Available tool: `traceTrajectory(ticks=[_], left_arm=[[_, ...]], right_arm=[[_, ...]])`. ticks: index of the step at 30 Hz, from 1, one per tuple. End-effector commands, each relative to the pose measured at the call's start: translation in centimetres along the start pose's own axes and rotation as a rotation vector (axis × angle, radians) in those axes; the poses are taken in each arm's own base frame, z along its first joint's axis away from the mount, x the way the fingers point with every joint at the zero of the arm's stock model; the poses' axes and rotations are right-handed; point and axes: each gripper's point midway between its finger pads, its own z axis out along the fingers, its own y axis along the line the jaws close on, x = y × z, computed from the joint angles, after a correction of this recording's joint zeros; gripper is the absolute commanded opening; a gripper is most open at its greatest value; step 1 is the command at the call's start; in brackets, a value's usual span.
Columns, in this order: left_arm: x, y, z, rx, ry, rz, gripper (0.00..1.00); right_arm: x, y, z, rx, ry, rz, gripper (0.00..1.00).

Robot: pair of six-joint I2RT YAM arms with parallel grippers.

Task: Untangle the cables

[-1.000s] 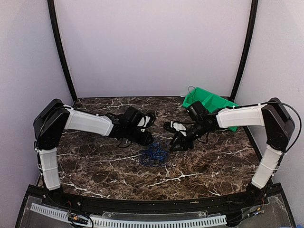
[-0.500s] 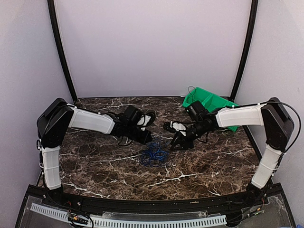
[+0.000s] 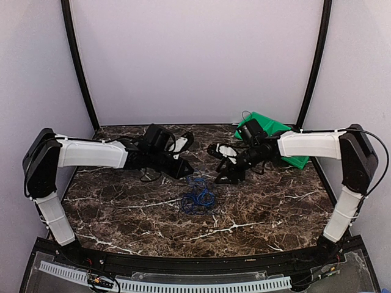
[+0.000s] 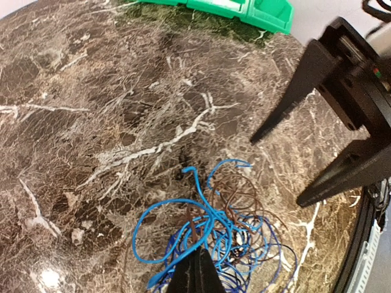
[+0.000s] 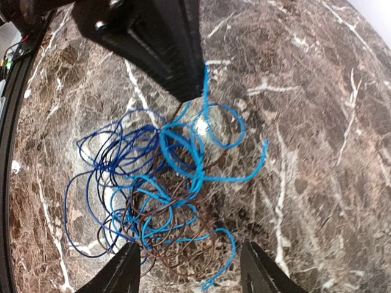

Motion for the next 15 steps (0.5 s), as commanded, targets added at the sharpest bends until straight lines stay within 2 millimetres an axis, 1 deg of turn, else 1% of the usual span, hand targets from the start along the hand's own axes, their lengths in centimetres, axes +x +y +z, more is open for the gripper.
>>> traceTrajectory(ticks=[1,2,5,7,9,11,13,15], left_arm=[[-0.9,-2.3,-4.1,0.057,-0.035,0.038,0.00],[-0.8,-2.5,-4.4,0.061,-0.030,0.034,0.00],[-1.6,-3.4,-6.3,0.078,-0.058,0.039,0.00],[-1.7,-3.8,-7.3,0.087,-0.069,0.043,0.00],[-1.7,-4.2,-8.0,0.104,-0.081,0.054,0.00],[-1.5,-4.8,-8.5,0.129,-0.095,0.071,0.00],[-1.5,-5.0,-8.8,0.138,-0.102,0.080,0.00],[-1.4,-5.2,-9.2,0.144,-0.103,0.087,0.00]], right_arm=[[-5.7,-1.1,-1.8,0.029,-0.113,-0.053,0.58],[-6.7,-1.4,-2.0,0.032,-0.129,-0.063,0.58],[-9.4,-1.6,-2.4,0.021,-0.177,-0.079,0.57],[-11.2,-1.4,-2.8,-0.002,-0.224,-0.080,0.57],[-12.5,-1.2,-2.8,-0.027,-0.258,-0.085,0.57],[-12.9,-0.8,-2.2,-0.056,-0.263,-0.088,0.56],[-12.6,-0.4,-1.3,-0.091,-0.254,-0.083,0.55],[-12.5,-0.1,-0.9,-0.117,-0.267,-0.060,0.55]])
